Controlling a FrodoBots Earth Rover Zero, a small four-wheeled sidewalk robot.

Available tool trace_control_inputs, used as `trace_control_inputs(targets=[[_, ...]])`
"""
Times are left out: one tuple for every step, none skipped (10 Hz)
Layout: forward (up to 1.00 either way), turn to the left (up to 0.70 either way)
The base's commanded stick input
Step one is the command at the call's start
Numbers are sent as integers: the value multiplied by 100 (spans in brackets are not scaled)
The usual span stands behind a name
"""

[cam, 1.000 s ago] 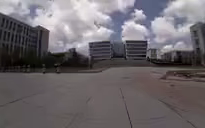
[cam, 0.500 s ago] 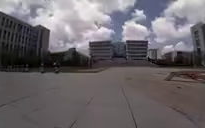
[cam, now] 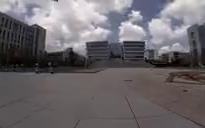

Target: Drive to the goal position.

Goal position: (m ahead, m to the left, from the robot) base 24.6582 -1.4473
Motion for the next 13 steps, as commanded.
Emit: trace_control_inputs(targets=[[70,0],[70,0],[70,0],[70,0],[70,0],[70,-1],[70,-35],[70,-35],[70,-15],[70,0],[70,0],[70,0],[70,0]])
